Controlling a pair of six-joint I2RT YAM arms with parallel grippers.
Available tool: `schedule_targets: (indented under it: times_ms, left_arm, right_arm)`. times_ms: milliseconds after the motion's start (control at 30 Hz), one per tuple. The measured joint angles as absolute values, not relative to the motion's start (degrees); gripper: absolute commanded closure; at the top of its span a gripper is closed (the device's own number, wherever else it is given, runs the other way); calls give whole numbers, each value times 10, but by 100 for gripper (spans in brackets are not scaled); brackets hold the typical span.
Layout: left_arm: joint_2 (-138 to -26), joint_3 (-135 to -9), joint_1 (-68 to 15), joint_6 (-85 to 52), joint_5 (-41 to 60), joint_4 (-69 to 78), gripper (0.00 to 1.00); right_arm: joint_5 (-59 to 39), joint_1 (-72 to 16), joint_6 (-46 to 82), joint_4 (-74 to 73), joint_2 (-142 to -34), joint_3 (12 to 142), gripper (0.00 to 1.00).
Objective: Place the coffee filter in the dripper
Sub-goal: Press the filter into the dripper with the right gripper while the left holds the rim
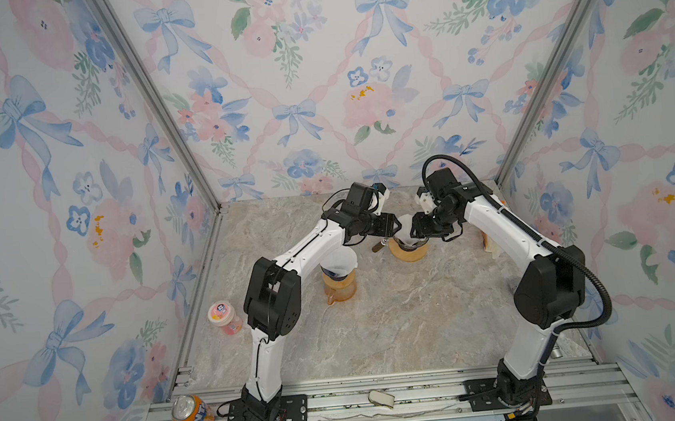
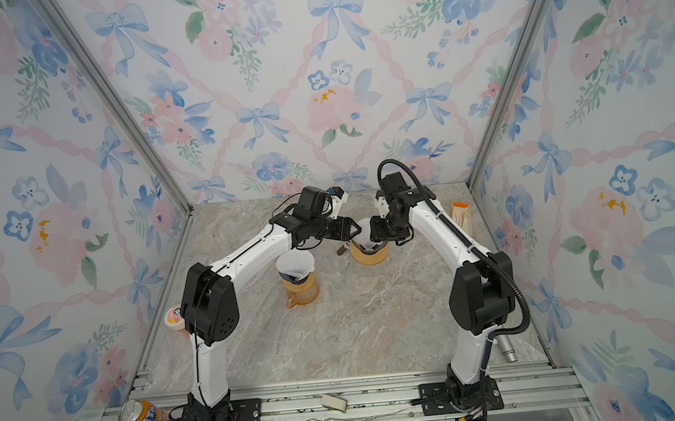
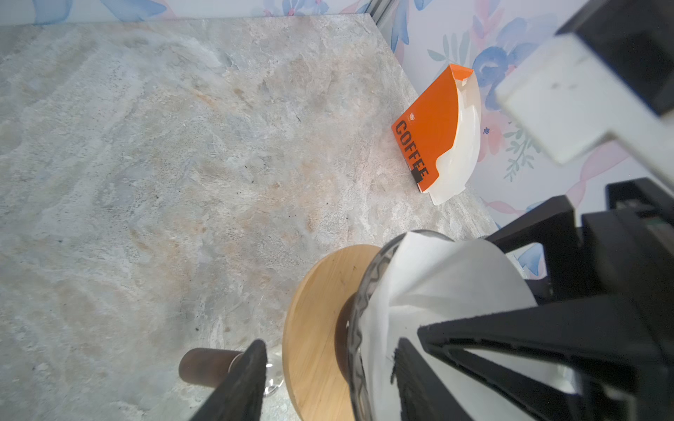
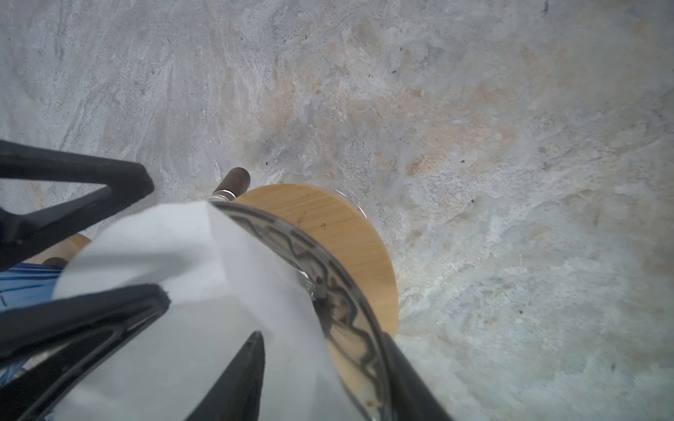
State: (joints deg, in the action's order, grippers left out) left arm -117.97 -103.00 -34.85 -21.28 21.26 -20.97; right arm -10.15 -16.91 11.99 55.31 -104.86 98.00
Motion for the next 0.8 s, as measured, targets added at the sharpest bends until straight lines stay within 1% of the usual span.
schedule_targets:
  times_ms: [67,267,333,367,567,633,700,800]
  left_arm:
    - [-1180,-1030,-349,-213,213,-210,43]
    - [-1180,-1029,-349,-213,213,-210,43]
    - [-1180,-1028,-349,-213,213,-210,43]
    - [-1180,-1028,-349,-213,213,-210,43]
    - [-1180,-1028,-349,-213,213,-210,43]
    - [-1180,-1028,-349,-213,213,-210,43]
    - [-1180,-1028,-349,-213,213,-210,43]
    - [-1180,-1028,-349,-213,213,-210,43]
  right_arm:
    - [-103,-164,123,556,-1049,980,56]
    - [-108,-161,126,562,-1049,978,69]
    - [-109,-161,127,561,-1049,974,77]
    - [-109,-161,126,561,-1049,973,79]
    - [-115,-158,130,560,-1049,970,77]
    - [-118,-157,133,559,-1049,968,70]
    - [-121,-157,135,559,-1049,965,64]
    - [-123,-157,136,558,-1049,964,60]
